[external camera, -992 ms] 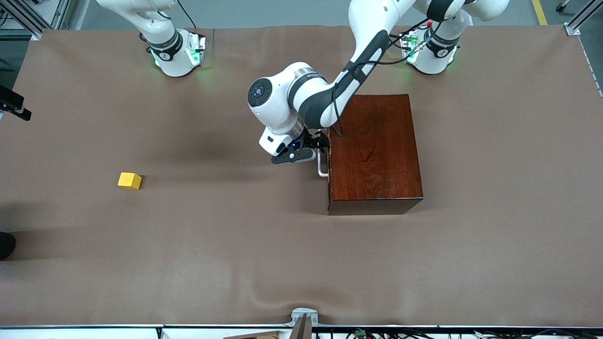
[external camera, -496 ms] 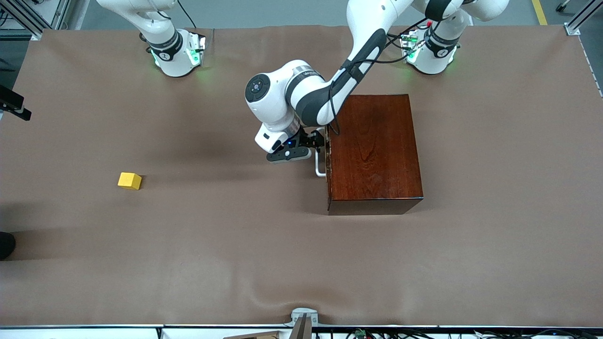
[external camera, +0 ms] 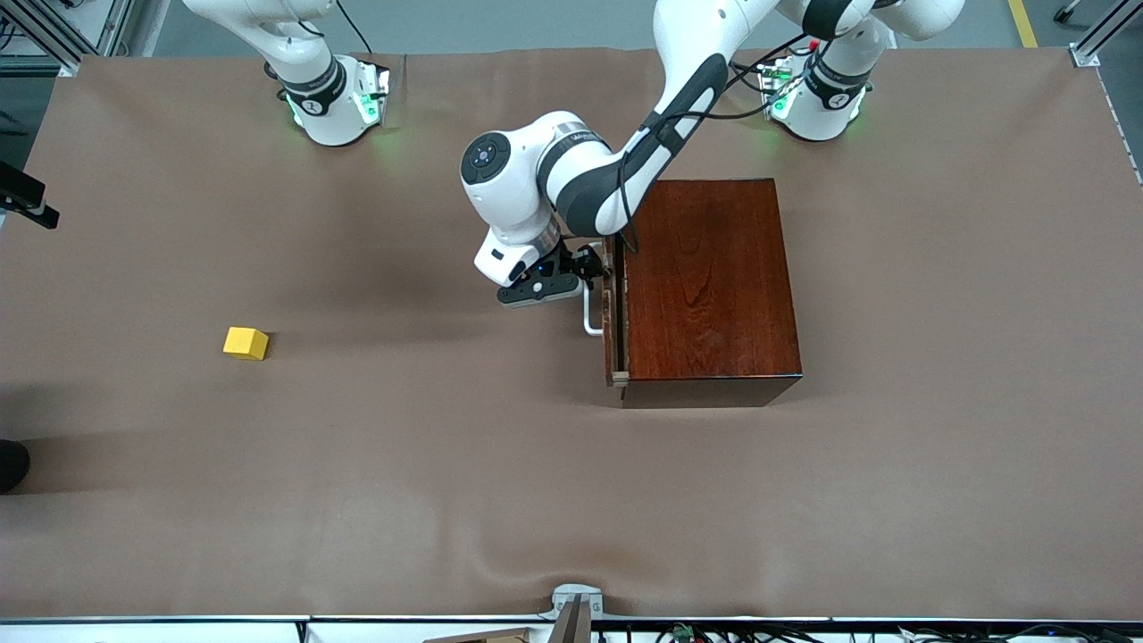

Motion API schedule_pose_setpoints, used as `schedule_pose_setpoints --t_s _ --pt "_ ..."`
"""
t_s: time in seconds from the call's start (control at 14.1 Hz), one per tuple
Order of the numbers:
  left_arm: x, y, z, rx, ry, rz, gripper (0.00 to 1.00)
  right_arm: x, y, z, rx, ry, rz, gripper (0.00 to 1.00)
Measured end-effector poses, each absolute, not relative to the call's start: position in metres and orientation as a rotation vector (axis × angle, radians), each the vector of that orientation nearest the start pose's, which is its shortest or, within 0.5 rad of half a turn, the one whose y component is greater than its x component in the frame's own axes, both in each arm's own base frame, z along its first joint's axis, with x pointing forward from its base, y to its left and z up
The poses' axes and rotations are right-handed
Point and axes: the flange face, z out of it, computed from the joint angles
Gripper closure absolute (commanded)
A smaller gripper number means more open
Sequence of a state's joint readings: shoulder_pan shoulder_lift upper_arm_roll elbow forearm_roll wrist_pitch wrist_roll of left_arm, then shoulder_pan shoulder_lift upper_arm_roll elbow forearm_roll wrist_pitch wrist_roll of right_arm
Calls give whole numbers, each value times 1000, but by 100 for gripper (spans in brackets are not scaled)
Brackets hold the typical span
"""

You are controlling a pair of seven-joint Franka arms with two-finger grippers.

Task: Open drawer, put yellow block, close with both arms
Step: 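Pull the drawer open by its handle with the left gripper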

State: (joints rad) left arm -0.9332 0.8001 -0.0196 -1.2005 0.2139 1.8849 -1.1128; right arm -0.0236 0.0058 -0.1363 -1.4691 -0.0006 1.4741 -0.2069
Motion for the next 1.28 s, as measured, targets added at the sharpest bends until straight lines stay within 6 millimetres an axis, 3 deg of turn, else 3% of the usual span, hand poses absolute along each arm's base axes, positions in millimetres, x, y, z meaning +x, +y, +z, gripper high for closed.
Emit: schedule_pose_setpoints --t_s 1.28 --pt "443 -610 297 -3035 -200 -186 0 539 -94 660 -3142 -53 2 0"
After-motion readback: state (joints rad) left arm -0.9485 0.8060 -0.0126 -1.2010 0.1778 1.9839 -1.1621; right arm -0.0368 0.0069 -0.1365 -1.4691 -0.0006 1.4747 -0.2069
